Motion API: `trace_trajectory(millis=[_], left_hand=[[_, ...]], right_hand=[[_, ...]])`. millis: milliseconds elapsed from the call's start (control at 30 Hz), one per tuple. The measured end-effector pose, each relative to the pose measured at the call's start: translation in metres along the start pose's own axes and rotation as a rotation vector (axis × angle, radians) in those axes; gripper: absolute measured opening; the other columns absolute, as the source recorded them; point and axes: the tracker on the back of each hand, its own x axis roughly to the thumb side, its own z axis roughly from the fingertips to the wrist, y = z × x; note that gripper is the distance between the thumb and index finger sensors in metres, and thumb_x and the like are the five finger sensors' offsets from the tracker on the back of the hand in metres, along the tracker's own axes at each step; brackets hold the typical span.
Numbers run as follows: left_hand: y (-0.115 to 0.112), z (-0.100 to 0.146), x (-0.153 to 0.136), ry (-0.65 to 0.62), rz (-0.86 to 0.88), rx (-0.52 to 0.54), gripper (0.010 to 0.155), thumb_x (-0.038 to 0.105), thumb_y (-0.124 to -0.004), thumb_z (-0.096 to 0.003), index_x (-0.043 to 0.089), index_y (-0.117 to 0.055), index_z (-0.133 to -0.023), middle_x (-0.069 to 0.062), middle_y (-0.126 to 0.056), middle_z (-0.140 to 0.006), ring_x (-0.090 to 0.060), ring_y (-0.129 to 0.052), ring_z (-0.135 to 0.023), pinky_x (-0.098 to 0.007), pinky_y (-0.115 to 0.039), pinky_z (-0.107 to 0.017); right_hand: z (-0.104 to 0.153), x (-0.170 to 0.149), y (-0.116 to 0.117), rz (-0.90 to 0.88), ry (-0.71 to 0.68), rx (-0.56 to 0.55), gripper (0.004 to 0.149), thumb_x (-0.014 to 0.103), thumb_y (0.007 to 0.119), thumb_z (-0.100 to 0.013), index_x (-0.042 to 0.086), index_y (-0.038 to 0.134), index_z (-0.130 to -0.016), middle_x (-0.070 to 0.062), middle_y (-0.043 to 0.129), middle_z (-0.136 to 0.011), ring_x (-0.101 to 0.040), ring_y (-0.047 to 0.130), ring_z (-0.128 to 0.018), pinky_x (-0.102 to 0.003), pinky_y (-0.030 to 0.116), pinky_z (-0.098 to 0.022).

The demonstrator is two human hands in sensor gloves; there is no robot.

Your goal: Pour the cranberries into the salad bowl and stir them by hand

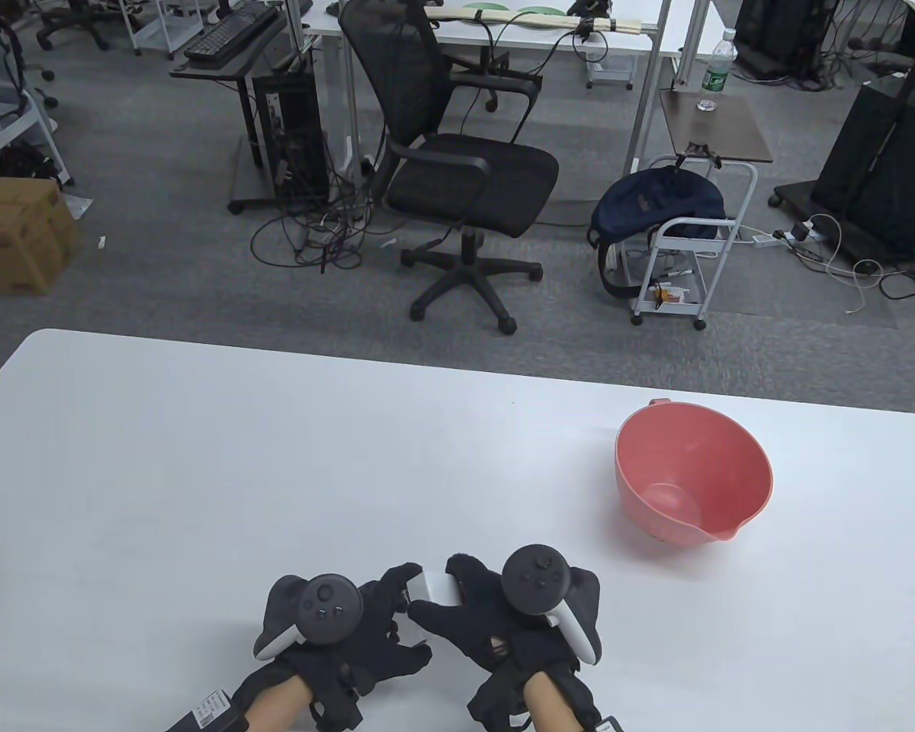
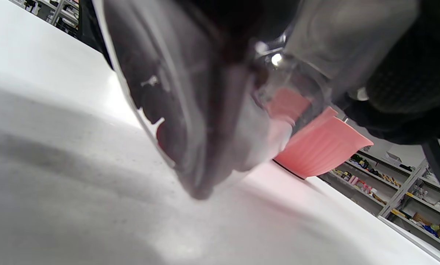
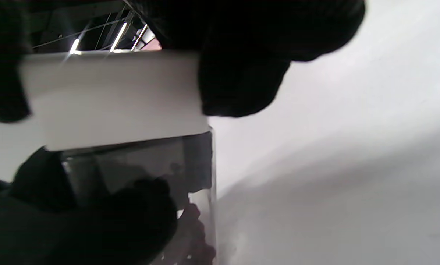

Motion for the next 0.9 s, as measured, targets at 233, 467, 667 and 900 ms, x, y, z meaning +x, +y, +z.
trace_trajectory(millis=[233, 467, 667, 900], left_hand=[[0.0001, 0.0006, -0.0009, 0.002, -0.01, -0.001, 0.102, 0.075, -0.097, -0.0356, 0.03, -0.041, -0.108, 0.002, -0.08, -0.111, -0.024, -0.095, -0.094, -0.054, -0.078, -0.069], [0.0027, 0.0002, -0.0036, 0.011, 0.0, 0.001, 0.101, 0.075, -0.097, -0.0355, 0.032, -0.041, -0.108, 0.003, -0.08, -0.112, -0.024, -0.095, -0.094, -0.054, -0.078, -0.07], [0.004, -0.0007, -0.0037, 0.016, 0.021, 0.012, 0.101, 0.075, -0.097, -0.0358, 0.032, -0.041, -0.108, 0.003, -0.08, -0.112, -0.024, -0.095, -0.094, -0.054, -0.078, -0.07], [0.0034, -0.0004, -0.002, 0.008, -0.034, 0.01, 0.101, 0.075, -0.097, -0.0356, 0.032, -0.041, -0.108, 0.003, -0.08, -0.112, -0.024, -0.094, -0.095, -0.054, -0.077, -0.07]], right_hand=[[-0.0031, -0.0043, -0.0001, -0.127, -0.077, 0.115, 0.082, 0.054, 0.105, -0.035, 0.05, 0.059, -0.104, 0.0, 0.072, -0.111, -0.033, 0.086, -0.081, -0.035, 0.083, -0.047], [-0.0068, -0.0014, 0.003, -0.183, -0.175, 0.161, 0.078, 0.026, 0.104, -0.039, 0.056, 0.063, -0.097, 0.006, 0.054, -0.12, -0.036, 0.067, -0.101, -0.044, 0.074, -0.065], [-0.0064, -0.0065, 0.0048, -0.296, -0.189, 0.16, 0.099, 0.067, 0.102, -0.03, 0.05, 0.045, -0.108, 0.001, 0.034, -0.126, -0.045, 0.049, -0.108, -0.051, 0.066, -0.071], [-0.0006, -0.0094, 0.003, -0.114, -0.014, -0.068, 0.111, 0.093, 0.079, -0.027, 0.03, 0.043, -0.111, -0.011, 0.064, -0.113, -0.025, 0.098, -0.064, -0.028, 0.088, -0.035]])
